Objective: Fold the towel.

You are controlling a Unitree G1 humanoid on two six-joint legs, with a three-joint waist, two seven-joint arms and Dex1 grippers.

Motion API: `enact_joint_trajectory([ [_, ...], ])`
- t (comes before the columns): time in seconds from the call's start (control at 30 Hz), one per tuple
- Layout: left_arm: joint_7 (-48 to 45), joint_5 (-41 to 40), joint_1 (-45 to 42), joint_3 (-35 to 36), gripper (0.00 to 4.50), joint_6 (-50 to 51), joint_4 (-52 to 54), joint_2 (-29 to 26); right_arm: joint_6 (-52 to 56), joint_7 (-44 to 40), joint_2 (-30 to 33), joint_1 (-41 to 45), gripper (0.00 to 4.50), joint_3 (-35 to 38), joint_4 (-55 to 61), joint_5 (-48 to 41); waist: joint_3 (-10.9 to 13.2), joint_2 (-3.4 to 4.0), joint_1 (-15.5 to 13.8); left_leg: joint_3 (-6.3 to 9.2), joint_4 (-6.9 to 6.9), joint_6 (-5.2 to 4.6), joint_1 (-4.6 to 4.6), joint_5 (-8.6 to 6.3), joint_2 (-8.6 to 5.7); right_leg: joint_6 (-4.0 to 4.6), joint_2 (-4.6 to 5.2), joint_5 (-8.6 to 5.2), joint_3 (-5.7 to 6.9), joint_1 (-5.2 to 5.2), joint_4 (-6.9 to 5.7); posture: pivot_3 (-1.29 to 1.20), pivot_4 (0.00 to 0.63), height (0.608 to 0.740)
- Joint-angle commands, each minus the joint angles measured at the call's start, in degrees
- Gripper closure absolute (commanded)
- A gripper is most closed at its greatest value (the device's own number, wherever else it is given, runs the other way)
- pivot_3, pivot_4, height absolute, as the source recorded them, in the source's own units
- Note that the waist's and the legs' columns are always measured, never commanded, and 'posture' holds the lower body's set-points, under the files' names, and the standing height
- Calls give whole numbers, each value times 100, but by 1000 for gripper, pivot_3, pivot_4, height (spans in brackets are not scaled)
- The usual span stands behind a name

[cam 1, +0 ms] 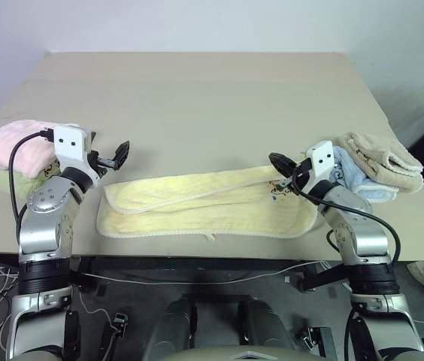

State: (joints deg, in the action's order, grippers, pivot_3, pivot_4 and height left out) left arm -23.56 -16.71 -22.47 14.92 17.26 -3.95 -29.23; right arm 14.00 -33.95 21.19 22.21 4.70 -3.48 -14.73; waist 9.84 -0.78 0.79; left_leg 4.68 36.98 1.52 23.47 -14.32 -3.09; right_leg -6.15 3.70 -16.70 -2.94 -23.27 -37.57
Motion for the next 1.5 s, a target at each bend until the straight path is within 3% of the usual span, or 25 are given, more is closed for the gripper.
enact_joint_trajectory([
  [0.03, 27, 7, 43, 74, 47, -82, 256, -27, -179, -48, 39, 208, 4500, 50, -26, -40, 0, 0, 1, 0, 0, 0, 0, 0, 0, 0, 0, 0, 0, 0, 0, 0, 150, 740],
  [0.33, -179, 27, 190, 50, 47, -137, 354, -203, -376, -129, 53, 308, 4500, -69, -204, 72, 0, 0, 1, 0, 0, 0, 0, 0, 0, 0, 0, 0, 0, 0, 0, 0, 150, 740],
  [0.5, -700, -107, 371, 98, 47, -215, 361, -491, -484, -97, 161, 200, 4500, -89, -148, 229, 0, 1, 4, 0, -1, 0, 0, 0, 0, 0, 0, 0, 0, -1, 0, 0, 150, 740],
  [0.67, -1874, -402, 867, 14, 47, -388, 594, -904, -639, -280, 677, -47, 4500, -116, 26, 547, 1, 1, 1, -1, -1, 0, 0, 0, 0, 1, 3, 0, -1, 0, 1, 0, 150, 740],
  [0.77, -2571, -548, 1203, -21, 0, -459, 679, -1213, -821, -594, 1208, -164, 3876, -196, 128, 763, 3, 6, 2, -1, -4, 0, 0, -1, 0, 2, 9, -1, -1, 1, 3, 0, 150, 740],
  [0.93, -3241, -716, 1534, 68, 0, -505, 677, -1500, -1616, -890, 2180, -127, 2129, -483, -181, 1566, 4, 7, 5, -1, -8, 0, -1, -1, 2, 3, 11, -1, -1, 1, 5, 0, 150, 740],
  [1.13, -3331, -771, 1642, 71, 0, -500, 769, -1483, -2912, -614, 2743, 176, 157, -843, -1011, 2548, 4, 6, 5, -3, -6, -1, -1, -1, 3, 3, 11, -1, -1, 3, 6, 0, 150, 740],
  [1.5, -3535, -816, 2009, 230, 0, -491, 884, -1694, -4564, 404, 2730, 1183, 157, -1650, -2669, 4017, 6, 10, 32, -5, -8, 0, -2, -1, 5, 3, 5, -1, -2, 0, 6, 0, 150, 740],
])
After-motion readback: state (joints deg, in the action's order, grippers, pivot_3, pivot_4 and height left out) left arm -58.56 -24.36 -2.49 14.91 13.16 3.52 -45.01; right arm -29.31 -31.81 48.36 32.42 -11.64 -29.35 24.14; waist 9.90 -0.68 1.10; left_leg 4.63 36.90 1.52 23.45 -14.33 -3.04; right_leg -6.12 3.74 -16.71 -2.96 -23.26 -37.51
